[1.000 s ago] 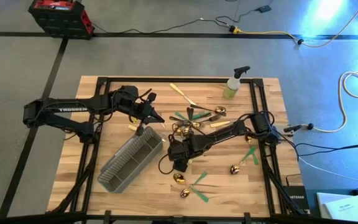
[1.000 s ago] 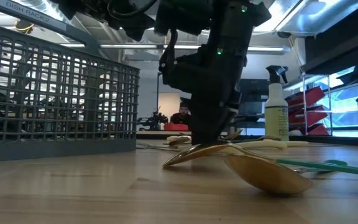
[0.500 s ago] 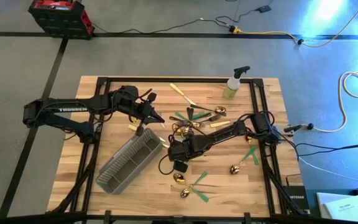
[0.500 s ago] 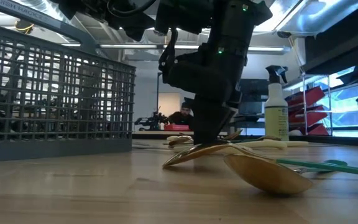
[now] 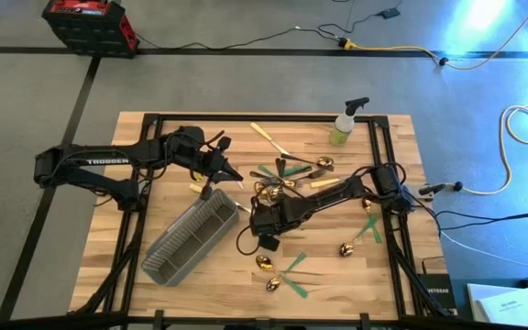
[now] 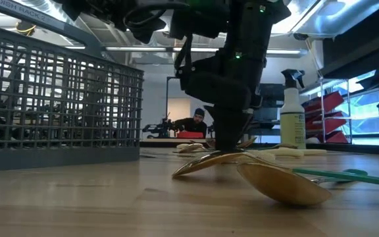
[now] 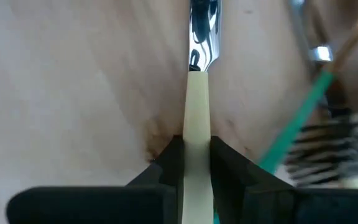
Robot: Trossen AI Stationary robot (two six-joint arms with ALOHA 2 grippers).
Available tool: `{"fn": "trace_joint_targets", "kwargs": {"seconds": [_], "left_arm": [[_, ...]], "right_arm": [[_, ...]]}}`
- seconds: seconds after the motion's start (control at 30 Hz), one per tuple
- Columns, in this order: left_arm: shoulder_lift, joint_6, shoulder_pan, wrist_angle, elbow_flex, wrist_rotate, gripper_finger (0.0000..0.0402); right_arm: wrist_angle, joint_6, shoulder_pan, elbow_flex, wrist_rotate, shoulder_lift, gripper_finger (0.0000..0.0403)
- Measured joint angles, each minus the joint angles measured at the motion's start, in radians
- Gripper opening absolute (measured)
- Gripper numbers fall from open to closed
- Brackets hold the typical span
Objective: Sort silverware
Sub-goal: Put the table knife into the silverware tray
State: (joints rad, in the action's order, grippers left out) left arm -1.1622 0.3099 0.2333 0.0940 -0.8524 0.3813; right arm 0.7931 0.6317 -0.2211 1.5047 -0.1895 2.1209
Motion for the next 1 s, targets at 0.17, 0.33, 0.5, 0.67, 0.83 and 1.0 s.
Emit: {"fn": "trace_joint_targets", "kwargs": {"seconds": [0.17, 0.33, 0.5, 0.67, 0.83, 1.0], "left_arm": [[0.000, 0.001, 0.000, 0.000, 0.000, 0.000, 0.0000], [0.000, -0.015, 0.000, 0.000, 0.000, 0.000, 0.0000], [0.000, -0.016, 0.000, 0.000, 0.000, 0.000, 0.0000], [0.005, -0.015, 0.000, -0.001, 0.000, 0.000, 0.0000], [0.022, -0.015, 0.000, 0.004, 0.000, 0.000, 0.0000], [0.044, -0.015, 0.000, 0.009, 0.000, 0.000, 0.0000]], "right_arm": [[0.038, 0.017, 0.007, 0.000, -0.030, -0.011, 0.0034], [0.051, 0.027, 0.007, 0.000, -0.039, -0.045, 0.0034], [0.074, 0.045, 0.006, 0.002, -0.072, -0.104, 0.0033], [0.187, 0.092, 0.005, 0.003, -0.124, -0.155, 0.0033], [0.236, 0.116, -0.010, 0.003, -0.160, -0.179, 0.0033], [0.219, 0.156, -0.062, -0.028, -0.247, -0.205, 0.0033]]}}
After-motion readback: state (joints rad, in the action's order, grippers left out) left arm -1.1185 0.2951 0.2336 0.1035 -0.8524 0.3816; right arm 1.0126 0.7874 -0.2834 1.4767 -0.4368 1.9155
